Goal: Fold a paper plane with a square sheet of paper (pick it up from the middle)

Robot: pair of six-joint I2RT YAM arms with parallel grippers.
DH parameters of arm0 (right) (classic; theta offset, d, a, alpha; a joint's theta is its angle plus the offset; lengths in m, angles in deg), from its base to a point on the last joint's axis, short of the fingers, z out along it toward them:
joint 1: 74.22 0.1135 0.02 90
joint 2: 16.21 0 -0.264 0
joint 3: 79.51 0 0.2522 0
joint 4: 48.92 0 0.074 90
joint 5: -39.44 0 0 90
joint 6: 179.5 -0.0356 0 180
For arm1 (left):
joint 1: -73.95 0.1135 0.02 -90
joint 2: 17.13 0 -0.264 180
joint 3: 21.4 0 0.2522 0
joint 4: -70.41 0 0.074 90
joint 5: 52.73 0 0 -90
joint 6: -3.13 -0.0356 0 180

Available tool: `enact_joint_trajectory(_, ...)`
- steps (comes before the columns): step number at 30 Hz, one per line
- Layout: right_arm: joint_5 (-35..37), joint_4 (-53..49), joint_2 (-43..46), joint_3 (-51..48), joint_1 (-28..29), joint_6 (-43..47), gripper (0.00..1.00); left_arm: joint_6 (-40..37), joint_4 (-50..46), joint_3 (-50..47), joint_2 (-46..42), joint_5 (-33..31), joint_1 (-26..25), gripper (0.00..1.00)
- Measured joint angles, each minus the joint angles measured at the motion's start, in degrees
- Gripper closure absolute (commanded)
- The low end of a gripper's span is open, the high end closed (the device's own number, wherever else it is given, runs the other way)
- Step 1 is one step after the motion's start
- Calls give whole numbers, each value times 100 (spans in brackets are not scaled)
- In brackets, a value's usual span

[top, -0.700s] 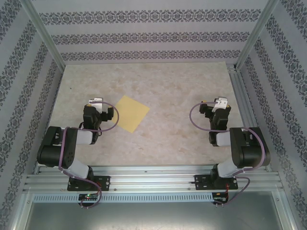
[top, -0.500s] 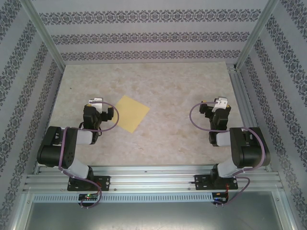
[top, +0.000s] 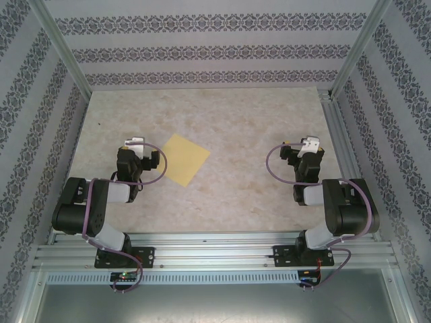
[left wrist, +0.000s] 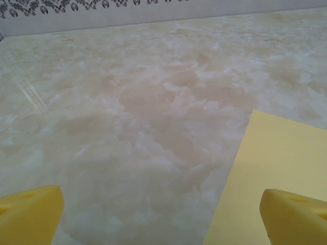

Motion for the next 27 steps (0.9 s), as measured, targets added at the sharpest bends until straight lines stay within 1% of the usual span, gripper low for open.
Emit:
enact_joint_trajectory(4,46,531,42,-278,24,63,2,2,-55,0,-55,-28,0,0)
enact_joint_trajectory(8,501,332,621,-463,382,251,2,24,-675,155,-638,-264,0,0)
enact_joint_trajectory(10,807,24,1119,-411,660,358,2,76,-940,345,-955,-396,0,0)
enact_joint_trajectory(12,1062,-509,1582,-219,859,372,2,197,-1241,573,-1182,-516,0,0)
enact_joint_trajectory(16,1368,-2306,2503,586,1093,-138,2,667,-2201,1161,-1451,-614,0,0)
enact_joint_trajectory(20,1421,-3504,2986,1172,1497,-767,2,1132,-3263,1895,-1394,-345,0,0)
enact_joint_trajectory(23,1423,-4422,2763,1670,1950,-1128,2,1484,-3687,2210,-1285,4,0,0)
enact_joint_trajectory(27,1355,-5567,1773,2791,2653,-1423,2,1967,-4347,2420,-1062,476,0,0)
